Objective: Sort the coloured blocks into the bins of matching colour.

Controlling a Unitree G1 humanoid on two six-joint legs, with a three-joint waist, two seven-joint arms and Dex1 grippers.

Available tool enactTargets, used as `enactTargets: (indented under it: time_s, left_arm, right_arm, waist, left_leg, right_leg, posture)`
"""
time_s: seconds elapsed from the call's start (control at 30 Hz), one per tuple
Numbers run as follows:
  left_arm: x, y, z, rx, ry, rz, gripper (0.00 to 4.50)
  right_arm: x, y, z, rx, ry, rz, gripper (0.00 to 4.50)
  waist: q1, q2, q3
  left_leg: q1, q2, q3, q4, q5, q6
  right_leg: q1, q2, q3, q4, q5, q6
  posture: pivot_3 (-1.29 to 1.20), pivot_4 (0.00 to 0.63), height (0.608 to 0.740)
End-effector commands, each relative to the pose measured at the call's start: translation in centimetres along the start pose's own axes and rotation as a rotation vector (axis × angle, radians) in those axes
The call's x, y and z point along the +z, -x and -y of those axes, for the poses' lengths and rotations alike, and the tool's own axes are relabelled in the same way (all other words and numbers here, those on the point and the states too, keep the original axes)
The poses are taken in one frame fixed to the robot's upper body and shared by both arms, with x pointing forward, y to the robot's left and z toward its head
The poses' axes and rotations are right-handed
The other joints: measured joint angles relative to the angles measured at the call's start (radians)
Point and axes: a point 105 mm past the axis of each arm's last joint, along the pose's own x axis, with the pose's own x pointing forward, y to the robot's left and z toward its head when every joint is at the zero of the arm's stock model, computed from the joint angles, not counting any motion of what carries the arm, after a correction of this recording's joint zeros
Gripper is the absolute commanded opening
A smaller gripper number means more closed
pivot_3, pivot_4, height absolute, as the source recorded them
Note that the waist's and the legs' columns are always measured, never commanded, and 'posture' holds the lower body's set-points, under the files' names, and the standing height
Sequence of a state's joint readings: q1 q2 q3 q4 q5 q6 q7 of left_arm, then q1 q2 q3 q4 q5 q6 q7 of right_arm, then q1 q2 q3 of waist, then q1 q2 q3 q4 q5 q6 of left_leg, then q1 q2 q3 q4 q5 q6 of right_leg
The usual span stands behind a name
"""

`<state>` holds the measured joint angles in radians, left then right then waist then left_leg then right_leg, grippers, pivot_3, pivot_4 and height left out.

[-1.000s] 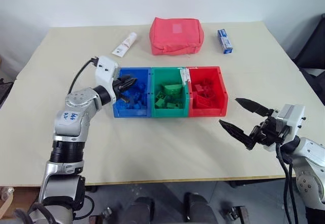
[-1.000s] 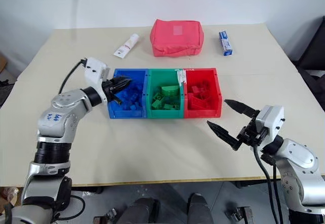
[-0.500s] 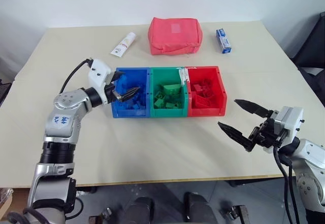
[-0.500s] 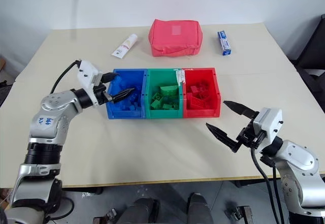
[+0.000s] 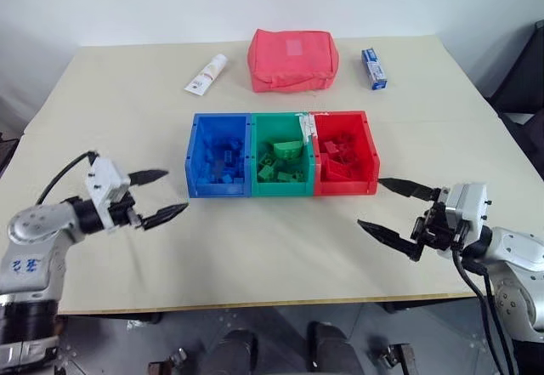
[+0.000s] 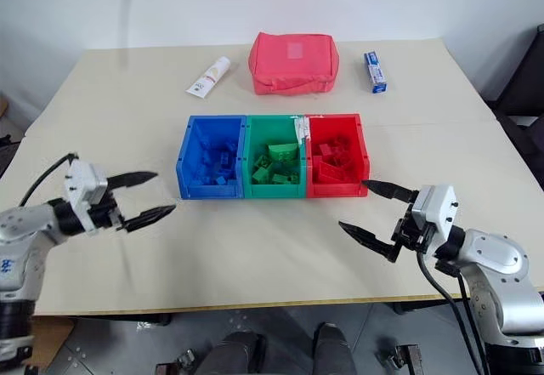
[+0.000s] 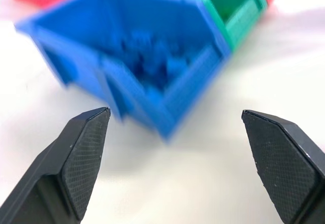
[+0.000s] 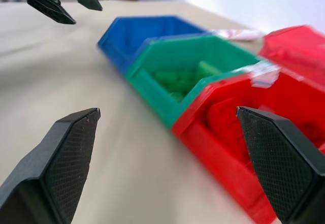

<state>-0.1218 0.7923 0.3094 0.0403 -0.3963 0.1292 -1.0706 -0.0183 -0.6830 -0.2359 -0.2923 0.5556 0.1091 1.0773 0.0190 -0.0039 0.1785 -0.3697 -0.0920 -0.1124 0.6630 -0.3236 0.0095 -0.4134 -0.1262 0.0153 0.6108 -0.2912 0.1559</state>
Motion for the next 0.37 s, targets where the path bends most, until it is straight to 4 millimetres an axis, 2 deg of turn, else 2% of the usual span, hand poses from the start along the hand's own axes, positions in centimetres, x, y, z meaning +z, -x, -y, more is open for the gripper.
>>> enactTargets:
  time_s: [0.03, 0.2, 0.37]
  left_arm:
    - [-0.9, 1.7, 1.0, -0.019, -0.058, -0.057, 4.41]
    - [-1.3, 1.5, 2.1, -0.014, -0.063, -0.056, 4.41]
    - [-0.9, 0.8, 2.6, 0.001, -0.048, -0.006, 4.41]
  right_arm:
    - [-0.3, 0.3, -0.9, 0.076, 0.031, -0.035, 4.50]
    - [-0.6, 0.4, -0.9, 0.099, 0.028, -0.041, 4.50]
    - [-0.8, 0.4, -0.8, 0.114, 0.029, -0.053, 4.50]
  waist:
    - [0.002, 0.000, 0.000]
    - [0.008, 0.000, 0.000]
    - [0.005, 0.000, 0.000]
  left_leg:
    - [0.000, 0.000, 0.000, 0.000, 0.000, 0.000]
    - [0.000, -0.001, -0.002, 0.000, 0.000, 0.000]
    - [0.000, -0.001, -0.002, 0.000, 0.000, 0.000]
  right_leg:
    - [0.000, 0.000, 0.000, 0.000, 0.000, 0.000]
    - [0.001, -0.002, -0.002, 0.000, 0.000, 0.000]
    - [0.001, -0.002, -0.003, 0.000, 0.000, 0.000]
  posture:
    - [0.00, 0.150, 0.740]
    - [0.00, 0.150, 0.740]
    - [0.00, 0.150, 0.740]
